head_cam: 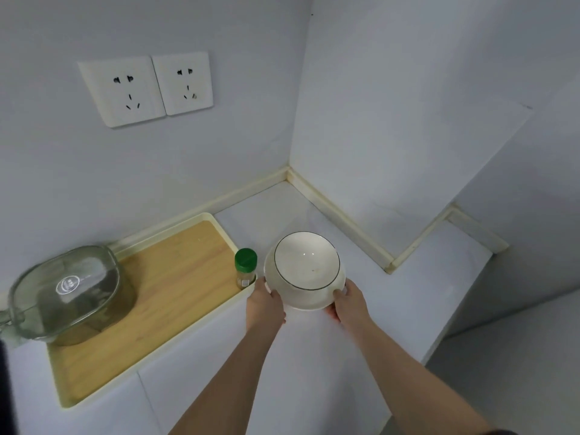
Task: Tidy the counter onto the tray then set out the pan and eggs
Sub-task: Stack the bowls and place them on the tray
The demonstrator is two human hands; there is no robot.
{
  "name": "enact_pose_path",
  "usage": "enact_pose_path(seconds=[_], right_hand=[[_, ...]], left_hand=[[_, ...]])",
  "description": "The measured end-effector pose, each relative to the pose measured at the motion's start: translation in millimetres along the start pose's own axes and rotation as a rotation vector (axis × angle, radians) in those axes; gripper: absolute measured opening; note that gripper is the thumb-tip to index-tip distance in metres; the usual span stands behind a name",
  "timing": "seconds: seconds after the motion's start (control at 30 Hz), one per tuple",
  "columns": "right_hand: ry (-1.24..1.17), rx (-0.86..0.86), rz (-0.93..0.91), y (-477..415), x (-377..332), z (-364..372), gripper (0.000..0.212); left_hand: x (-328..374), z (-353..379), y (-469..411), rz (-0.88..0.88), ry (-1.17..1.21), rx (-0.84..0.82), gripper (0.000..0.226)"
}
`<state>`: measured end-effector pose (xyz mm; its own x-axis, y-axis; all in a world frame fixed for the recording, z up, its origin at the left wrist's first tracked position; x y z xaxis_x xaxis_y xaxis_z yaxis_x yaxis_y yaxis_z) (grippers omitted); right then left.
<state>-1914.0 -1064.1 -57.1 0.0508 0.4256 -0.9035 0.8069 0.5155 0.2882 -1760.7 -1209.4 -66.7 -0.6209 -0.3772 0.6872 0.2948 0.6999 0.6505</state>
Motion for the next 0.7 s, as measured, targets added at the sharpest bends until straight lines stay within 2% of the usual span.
enact_pose_path(seconds=[0.17, 0.37, 0.5, 0.7], right_hand=[[0.060, -0.017, -0.039, -54, -20, 10, 0.022], [0.061, -0.063, -0.102, -103, -45, 32, 0.017], [0.005, -0.087, -0.118, -133, -54, 46, 0.014], [-0.025, -0.087, -0.098, -167, -57, 57, 0.023]], left_hand=[[24, 25, -21, -0.037, 0.240, -0.056, 0.055], [47, 24, -58, -0.049, 0.374, 0.035, 0.035], [61, 22, -81, -0.034, 0.441, 0.064, 0.042], [74, 24, -109, -0.057, 0.475, 0.079, 0.052]])
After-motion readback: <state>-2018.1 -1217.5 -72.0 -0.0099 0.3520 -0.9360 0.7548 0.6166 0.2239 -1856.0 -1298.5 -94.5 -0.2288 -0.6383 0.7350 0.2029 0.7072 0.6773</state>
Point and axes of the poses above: each hand's wrist, its own y-axis away from the middle knuckle, its own z-axis out of the palm, x = y × z, the point moved 10 cm from there along -y, towards the middle knuckle, and after that the axes turned 12 degrees about -z, right-handed, at the moved point
